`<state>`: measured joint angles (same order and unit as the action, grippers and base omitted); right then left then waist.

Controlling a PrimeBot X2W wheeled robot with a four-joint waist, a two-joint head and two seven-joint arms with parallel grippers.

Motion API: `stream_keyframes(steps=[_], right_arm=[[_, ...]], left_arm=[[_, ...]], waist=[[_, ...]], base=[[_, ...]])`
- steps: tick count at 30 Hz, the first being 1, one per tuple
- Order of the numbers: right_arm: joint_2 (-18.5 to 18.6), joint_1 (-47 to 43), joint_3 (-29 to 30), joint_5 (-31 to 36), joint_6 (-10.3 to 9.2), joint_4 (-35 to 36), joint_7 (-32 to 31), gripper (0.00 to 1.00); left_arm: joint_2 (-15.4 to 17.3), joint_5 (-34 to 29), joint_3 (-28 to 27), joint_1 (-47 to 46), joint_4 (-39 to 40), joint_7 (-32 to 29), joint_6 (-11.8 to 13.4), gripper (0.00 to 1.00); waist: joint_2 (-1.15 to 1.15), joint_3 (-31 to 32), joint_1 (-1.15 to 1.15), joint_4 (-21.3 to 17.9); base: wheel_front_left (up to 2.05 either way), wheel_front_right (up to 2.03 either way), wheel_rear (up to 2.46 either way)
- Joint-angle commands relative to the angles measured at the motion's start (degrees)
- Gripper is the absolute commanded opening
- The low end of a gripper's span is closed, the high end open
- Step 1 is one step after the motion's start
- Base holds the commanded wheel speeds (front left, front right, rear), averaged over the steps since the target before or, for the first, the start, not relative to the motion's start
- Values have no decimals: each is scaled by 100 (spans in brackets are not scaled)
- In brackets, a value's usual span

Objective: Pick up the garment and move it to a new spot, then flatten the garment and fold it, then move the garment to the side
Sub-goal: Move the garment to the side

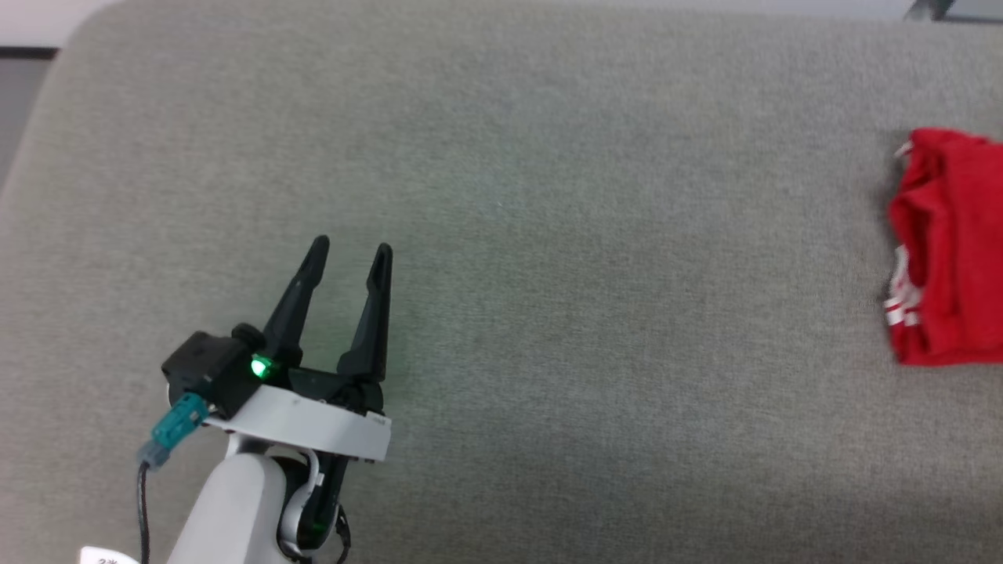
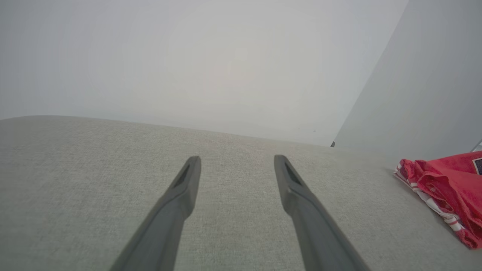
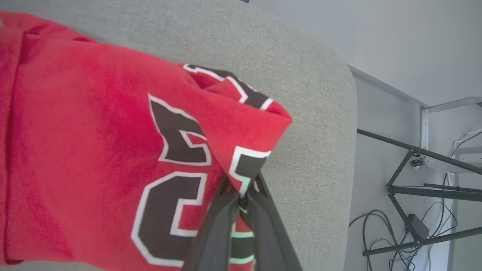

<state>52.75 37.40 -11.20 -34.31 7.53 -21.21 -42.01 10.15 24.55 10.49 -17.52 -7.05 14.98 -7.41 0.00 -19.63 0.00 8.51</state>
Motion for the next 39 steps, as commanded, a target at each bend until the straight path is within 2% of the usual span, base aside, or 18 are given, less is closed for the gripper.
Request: stream_keyframes(steps=[1, 15, 26, 29, 30, 31, 32, 39], right_arm=[[152, 117, -43, 85, -9, -45, 101, 0], [1042, 578, -266, 1002, -10, -664, 748, 0], [580, 852, 188, 1535, -10, -1308, 1070, 2], [316, 843, 308, 1609, -9, -1459, 1043, 38], [274, 823, 354, 1646, -9, -1502, 1035, 54], [223, 796, 408, 1641, -10, -1552, 1024, 82], [162, 772, 467, 1668, -9, -1600, 1041, 100], [-166, 704, 739, 1949, -9, -1652, 1206, 100]], left_arm=[[-9, -62, 6, -75, 39, 16, -16, 100], [30, -88, 93, -310, 165, 16, -16, 100], [88, -72, 119, -369, 139, 15, -16, 100], [112, -62, 128, -369, 101, 15, -16, 100], [117, -54, 139, -372, 84, 16, -16, 100], [125, -46, 150, -373, 68, 16, -16, 100], [132, -42, 157, -372, 53, 16, -16, 100], [195, -7, 121, -268, -52, 16, -16, 100]], waist=[[0, -224, 0, -158], [0, -621, 0, -260], [0, -713, 0, -245], [0, -682, 0, -247], [0, -661, 0, -245], [0, -635, 0, -242], [0, -606, 0, -238], [0, -332, 0, -293]], base=[[0, 0, 0], [0, 0, 0], [0, 0, 0], [0, 0, 0], [0, 0, 0], [0, 0, 0], [0, 0, 0], [0, 0, 0]])
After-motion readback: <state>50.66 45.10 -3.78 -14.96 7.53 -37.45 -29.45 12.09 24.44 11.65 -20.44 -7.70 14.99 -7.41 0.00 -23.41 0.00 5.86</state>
